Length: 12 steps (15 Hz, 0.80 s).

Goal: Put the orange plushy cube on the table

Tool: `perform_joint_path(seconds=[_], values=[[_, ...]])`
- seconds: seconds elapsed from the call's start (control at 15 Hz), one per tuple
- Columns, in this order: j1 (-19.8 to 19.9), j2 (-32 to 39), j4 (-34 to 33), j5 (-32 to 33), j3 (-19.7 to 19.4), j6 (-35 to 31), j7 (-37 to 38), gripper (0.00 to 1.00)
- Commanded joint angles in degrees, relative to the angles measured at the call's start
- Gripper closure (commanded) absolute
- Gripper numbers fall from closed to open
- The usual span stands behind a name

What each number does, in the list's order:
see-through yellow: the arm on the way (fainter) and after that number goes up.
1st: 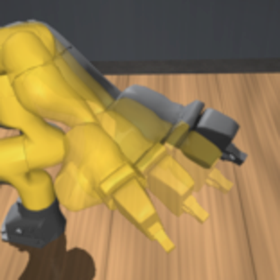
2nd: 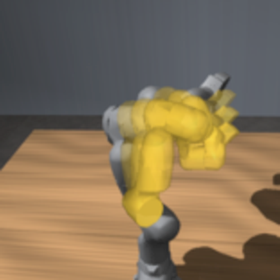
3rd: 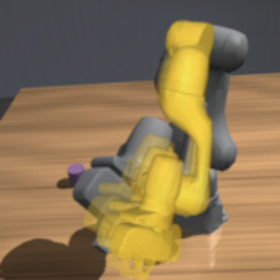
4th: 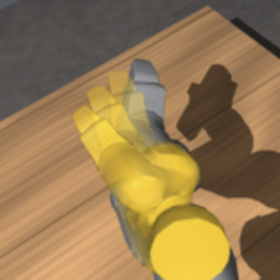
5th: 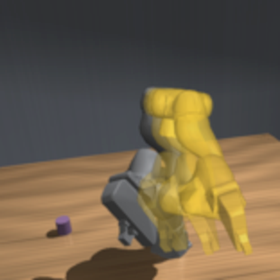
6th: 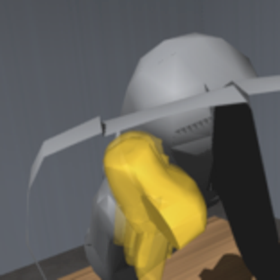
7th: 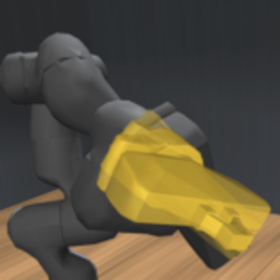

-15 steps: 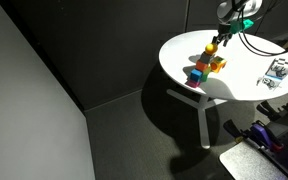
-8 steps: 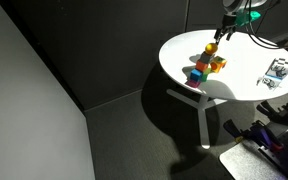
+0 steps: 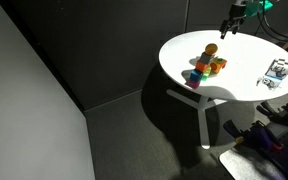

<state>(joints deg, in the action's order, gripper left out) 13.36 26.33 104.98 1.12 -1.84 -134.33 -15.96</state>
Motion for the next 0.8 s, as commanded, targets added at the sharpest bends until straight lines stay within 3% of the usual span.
perform_joint_path(seconds=[0.0,0.73], values=[[-0.6,-7.1,6.6,-0.6,-0.5,0.6,-0.9,0.0],[-2.9,-21.7,17.5,1.8,-3.1,10.2,-0.2,0.0]])
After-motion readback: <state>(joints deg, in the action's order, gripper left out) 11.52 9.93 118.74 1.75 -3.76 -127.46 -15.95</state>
